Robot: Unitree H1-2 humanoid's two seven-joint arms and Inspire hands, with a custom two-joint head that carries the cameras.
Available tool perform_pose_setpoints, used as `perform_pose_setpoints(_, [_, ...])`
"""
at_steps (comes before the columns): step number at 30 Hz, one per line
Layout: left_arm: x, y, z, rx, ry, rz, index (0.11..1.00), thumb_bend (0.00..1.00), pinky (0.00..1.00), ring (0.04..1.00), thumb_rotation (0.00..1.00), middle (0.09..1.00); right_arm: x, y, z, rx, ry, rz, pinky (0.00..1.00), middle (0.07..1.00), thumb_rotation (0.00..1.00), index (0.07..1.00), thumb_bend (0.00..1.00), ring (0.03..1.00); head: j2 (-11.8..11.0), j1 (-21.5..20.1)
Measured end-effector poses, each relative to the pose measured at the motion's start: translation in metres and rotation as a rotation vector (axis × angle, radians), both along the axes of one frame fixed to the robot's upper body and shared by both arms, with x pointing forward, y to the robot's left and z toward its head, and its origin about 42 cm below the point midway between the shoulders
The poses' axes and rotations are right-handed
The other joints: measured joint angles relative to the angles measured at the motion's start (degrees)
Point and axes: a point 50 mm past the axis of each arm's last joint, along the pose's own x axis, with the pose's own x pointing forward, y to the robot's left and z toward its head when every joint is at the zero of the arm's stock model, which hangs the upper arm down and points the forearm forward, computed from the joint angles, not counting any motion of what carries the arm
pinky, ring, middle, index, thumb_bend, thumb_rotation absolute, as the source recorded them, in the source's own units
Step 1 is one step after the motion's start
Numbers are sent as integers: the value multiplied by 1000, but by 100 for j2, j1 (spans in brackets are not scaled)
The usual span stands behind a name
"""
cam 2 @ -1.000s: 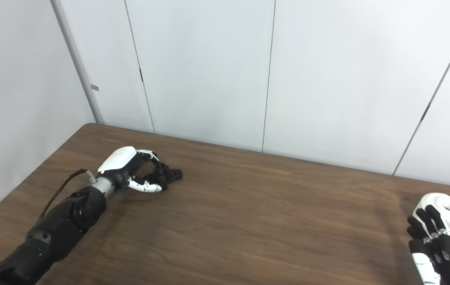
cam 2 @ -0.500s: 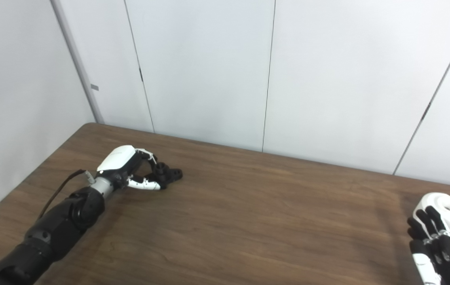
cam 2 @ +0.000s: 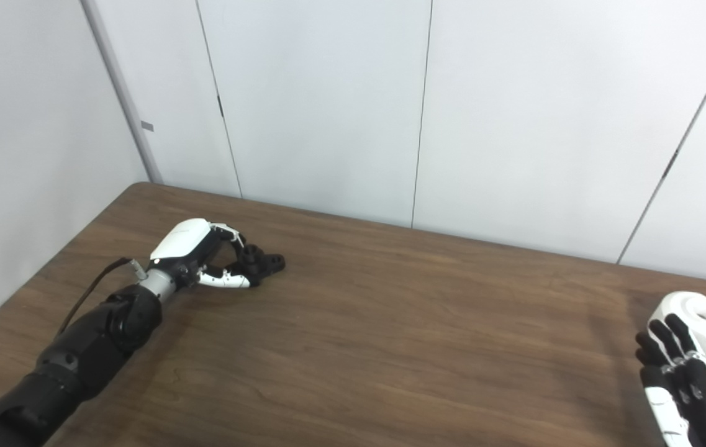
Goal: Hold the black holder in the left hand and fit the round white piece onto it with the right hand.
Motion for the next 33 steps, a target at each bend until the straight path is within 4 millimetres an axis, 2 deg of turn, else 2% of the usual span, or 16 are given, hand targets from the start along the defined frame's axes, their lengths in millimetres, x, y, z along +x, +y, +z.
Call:
perform_pose_setpoints(14, [-8, -9, 1, 5, -12, -44, 485, 522, 933, 863, 50, 739, -3, 0, 0, -11, 6, -11, 856, 888, 549, 893, 488, 855, 70, -61])
perform_pose_setpoints(27, [-30, -26, -2, -3, -22, -122, 484, 522, 929, 858, 48, 725, -7, -1, -1, -2, 32, -21, 863, 894, 550, 897, 476, 863, 149, -97])
perform_pose_setpoints(33, [-45, -40, -2, -13, -29, -177, 484, 522, 923, 850, 49, 719, -9, -1, -1, -1, 31, -31, 844, 887, 554, 886, 505, 855, 185, -202])
